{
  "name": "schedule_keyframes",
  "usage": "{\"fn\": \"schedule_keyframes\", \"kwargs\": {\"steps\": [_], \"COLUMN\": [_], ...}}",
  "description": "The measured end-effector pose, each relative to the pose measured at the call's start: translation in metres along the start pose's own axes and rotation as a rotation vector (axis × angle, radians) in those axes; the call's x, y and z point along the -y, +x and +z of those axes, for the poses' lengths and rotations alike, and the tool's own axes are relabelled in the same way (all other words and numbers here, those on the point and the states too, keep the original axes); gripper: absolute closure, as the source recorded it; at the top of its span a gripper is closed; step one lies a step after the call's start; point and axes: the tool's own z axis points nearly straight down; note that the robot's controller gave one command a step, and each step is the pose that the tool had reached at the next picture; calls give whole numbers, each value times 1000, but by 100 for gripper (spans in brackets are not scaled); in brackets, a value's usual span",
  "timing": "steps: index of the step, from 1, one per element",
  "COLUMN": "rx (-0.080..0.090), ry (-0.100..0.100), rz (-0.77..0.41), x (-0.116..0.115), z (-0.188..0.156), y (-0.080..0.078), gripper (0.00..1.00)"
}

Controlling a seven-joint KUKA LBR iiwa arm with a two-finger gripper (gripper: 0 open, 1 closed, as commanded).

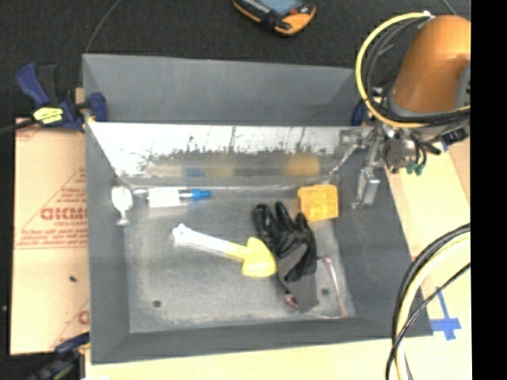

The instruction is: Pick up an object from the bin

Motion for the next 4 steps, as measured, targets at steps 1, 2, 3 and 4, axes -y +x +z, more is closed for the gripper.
{"fn": "schedule_keyframes", "kwargs": {"steps": [1,2,3,4], "rx": [8,9,8,15], "ry": [2,3,0,6], "rz": [-4,-233,-9,-241], "x": [-1,-6,0,-5], "z": [-6,125,134,130], "y": [-1,-6,-3,-8], "gripper": [0,0,0,0]}}
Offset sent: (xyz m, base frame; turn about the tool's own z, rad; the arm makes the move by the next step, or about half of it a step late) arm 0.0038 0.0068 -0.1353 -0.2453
